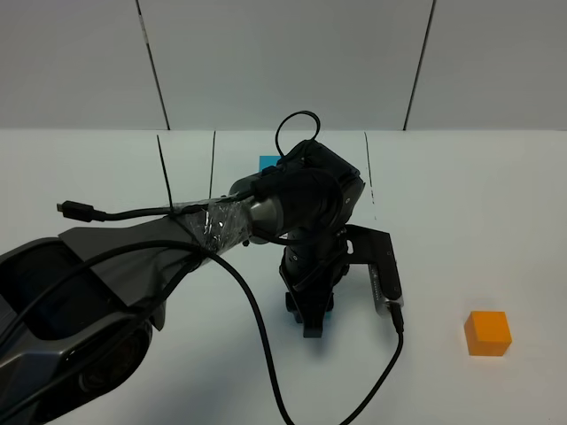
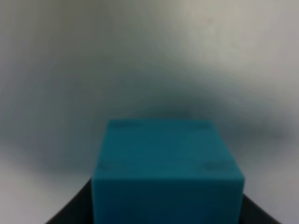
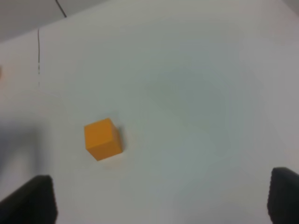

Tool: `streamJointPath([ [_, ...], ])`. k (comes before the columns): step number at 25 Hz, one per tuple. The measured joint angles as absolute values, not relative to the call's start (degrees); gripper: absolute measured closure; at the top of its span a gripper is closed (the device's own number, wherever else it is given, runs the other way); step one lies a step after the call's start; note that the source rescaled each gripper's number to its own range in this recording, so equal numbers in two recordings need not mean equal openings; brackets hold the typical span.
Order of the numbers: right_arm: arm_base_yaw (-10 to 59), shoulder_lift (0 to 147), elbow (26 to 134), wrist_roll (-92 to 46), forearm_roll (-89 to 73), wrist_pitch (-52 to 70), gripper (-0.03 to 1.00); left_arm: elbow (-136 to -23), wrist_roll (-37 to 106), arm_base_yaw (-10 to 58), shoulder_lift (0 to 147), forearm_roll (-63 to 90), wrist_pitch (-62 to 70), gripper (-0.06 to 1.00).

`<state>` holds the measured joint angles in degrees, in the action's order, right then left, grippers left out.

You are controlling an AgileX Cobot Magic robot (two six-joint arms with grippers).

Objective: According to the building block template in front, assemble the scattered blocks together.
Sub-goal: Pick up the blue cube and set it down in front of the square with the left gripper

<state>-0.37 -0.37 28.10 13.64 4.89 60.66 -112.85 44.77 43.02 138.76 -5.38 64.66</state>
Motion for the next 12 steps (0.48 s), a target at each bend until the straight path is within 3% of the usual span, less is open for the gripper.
streamJointPath([
  [12, -0.37, -0.37, 28.1, 13.64, 4.89, 60.66, 0.17, -112.9, 49.66, 43.27, 139.57, -4.41, 61.64, 0.94],
])
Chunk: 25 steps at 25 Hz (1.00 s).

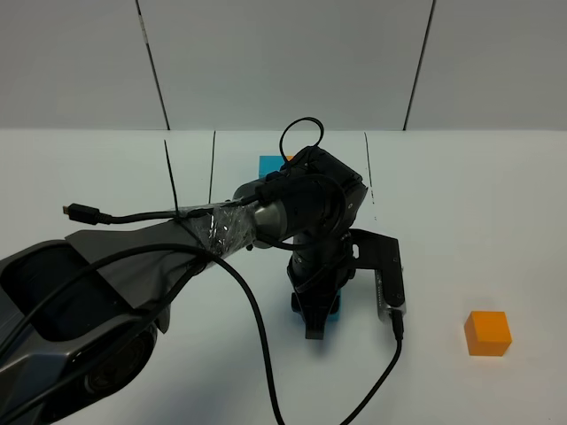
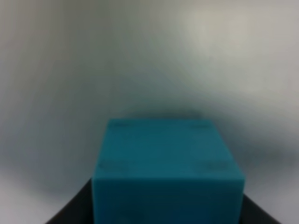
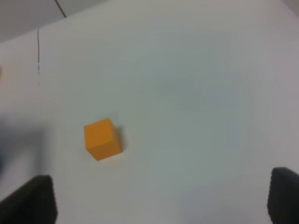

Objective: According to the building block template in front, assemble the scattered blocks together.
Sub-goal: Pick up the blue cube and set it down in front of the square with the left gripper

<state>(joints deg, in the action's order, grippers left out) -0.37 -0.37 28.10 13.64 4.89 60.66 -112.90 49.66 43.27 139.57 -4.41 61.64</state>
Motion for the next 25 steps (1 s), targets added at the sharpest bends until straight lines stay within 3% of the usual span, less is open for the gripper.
streamJointPath([
  [25, -0.37, -0.37, 28.1, 13.65, 4.83, 60.66, 0.17, -113.55, 44.96, 43.32, 141.4, -3.83, 62.43, 0.94],
])
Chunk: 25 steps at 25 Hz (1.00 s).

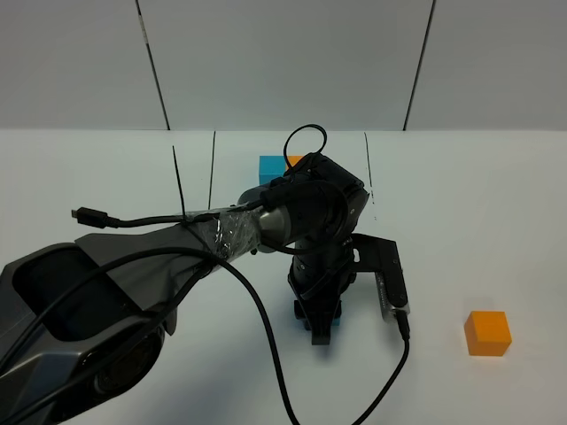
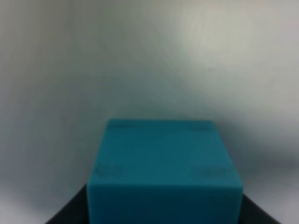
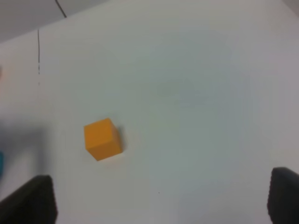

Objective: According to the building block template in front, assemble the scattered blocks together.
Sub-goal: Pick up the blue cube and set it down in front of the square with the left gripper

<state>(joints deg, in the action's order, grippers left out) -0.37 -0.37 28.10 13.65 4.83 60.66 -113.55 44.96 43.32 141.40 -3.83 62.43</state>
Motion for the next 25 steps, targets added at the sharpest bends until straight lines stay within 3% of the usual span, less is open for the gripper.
streamJointPath([
  [6, -0.37, -0.37, 28.1, 13.65, 4.83, 60.66, 0.17, -113.84, 47.16, 43.32, 141.45, -4.0, 62.73, 0.94],
  [8, -0.37, -0.37, 28.1, 13.65, 4.83, 60.66, 0.17, -113.84, 47.45, 43.32, 141.45, -4.0, 62.93, 0.87],
  [9, -0.37, -0.37, 28.1, 13.65, 4.83, 60.66, 0.17, -113.84, 47.45, 43.32, 141.33, -3.81, 63.4, 0.79],
  [12, -0.37, -0.37, 28.1, 13.57, 4.83, 60.66, 0.17, -113.78, 47.45, 43.32, 140.97, -3.87, 65.59, 0.35],
  [15, -0.37, -0.37, 28.1, 13.57, 4.83, 60.66, 0.17, -113.74, 47.45, 43.32, 140.43, -3.99, 67.32, 0.01],
  [18, -0.37, -0.37, 28.1, 13.57, 4.83, 60.66, 0.17, -113.66, 46.3, 43.32, 139.53, -4.1, 67.77, -0.06],
  [25, -0.37, -0.37, 28.1, 13.62, 4.83, 60.66, 0.17, -113.47, 35.91, 42.37, 135.63, -3.91, 67.77, -0.04],
])
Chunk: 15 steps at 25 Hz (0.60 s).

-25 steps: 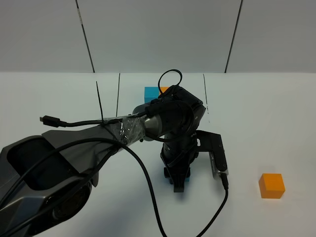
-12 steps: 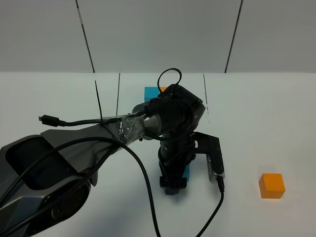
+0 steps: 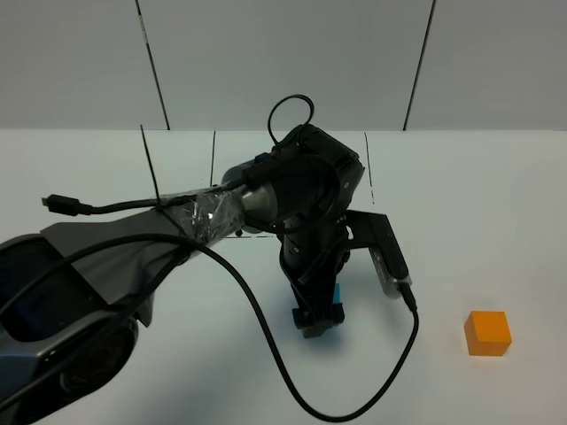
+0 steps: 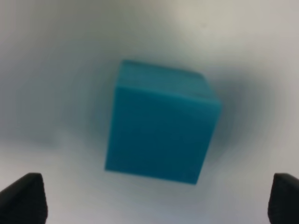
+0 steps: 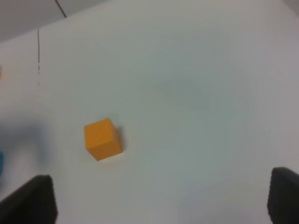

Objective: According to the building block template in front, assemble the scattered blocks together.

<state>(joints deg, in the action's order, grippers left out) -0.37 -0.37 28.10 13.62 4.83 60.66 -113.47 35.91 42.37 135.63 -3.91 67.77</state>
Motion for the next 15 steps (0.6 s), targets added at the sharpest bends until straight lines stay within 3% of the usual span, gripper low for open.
streamJointPath([
  [5, -0.37, -0.37, 28.1, 13.62, 4.83, 60.66, 0.17, -113.47, 26.56, 36.67, 132.11, -3.77, 67.77, -0.01],
  [15, -0.37, -0.37, 28.1, 13.57, 4.83, 60.66, 0.17, -109.92, 16.66, 12.27, 121.93, 2.98, 67.82, 0.07],
])
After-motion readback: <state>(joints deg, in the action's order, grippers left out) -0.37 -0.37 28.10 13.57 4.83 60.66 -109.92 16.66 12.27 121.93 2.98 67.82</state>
